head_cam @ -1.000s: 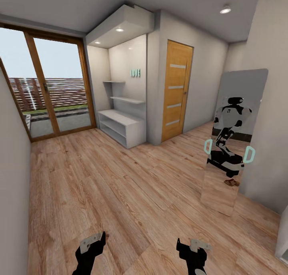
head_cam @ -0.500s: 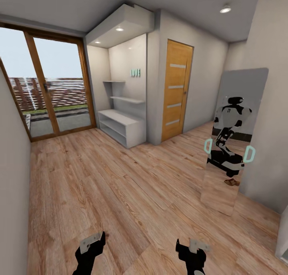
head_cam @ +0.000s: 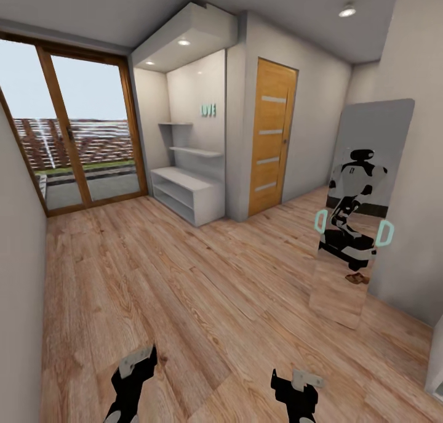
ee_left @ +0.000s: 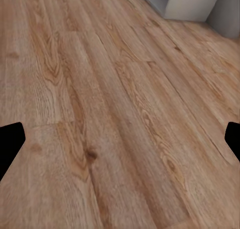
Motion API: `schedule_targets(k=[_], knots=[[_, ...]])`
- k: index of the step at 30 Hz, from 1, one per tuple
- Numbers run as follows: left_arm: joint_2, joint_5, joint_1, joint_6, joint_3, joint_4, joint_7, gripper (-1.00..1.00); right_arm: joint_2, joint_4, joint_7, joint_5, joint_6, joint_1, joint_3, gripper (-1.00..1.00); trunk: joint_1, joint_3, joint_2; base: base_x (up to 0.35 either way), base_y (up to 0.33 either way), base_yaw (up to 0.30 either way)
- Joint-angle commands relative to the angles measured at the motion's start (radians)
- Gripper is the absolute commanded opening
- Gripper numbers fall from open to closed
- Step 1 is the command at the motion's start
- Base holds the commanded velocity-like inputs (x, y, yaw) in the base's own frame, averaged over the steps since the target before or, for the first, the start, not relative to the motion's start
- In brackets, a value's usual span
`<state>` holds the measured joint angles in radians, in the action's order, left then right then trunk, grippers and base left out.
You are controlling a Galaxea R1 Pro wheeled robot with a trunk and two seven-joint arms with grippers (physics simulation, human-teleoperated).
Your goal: Pick up the two gym shoes and the two sandals from the corridor floor and place them onto the hallstand (shoe rack) in the corridor, making sure they are on the rack and not on the floor. Arrange them so the two gym shoes are next to each other and the two sandals are next to each other.
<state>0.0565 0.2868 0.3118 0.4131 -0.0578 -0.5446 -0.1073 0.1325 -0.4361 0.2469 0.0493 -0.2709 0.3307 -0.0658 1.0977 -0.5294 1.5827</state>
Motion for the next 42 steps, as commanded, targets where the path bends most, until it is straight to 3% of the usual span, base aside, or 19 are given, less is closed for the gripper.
schedule_targets(k=[1,11,23,30,42], knots=[[-0.001,0.000,0.007,-0.001,0.000,0.001,-0.001,1.00,0.000,0.000,0.000,0.000,0.000,0.000,0.000,1.00,0.004,-0.003,0.007,0.000,0.000,0.000],[0.007,-0.001,0.026,-0.003,0.005,0.005,0.001,1.00,0.001,0.000,0.000,-0.001,0.000,-0.001,0.001,1.00,0.042,-0.035,0.077,0.000,0.000,0.000],[0.012,0.001,0.033,0.003,0.009,0.075,0.002,1.00,0.002,0.000,0.000,-0.004,-0.001,-0.001,0.001,1.00,0.088,-0.072,0.161,0.000,0.000,0.000],[0.014,0.002,0.033,0.005,0.008,0.084,0.002,1.00,0.000,0.000,0.000,-0.006,-0.001,-0.001,0.001,1.00,0.088,-0.072,0.161,0.000,0.000,0.000],[0.019,0.002,0.033,0.005,0.009,0.091,0.001,1.00,0.000,0.000,0.000,-0.003,-0.014,-0.001,0.000,1.00,0.134,-0.117,0.245,0.000,0.000,0.000]])
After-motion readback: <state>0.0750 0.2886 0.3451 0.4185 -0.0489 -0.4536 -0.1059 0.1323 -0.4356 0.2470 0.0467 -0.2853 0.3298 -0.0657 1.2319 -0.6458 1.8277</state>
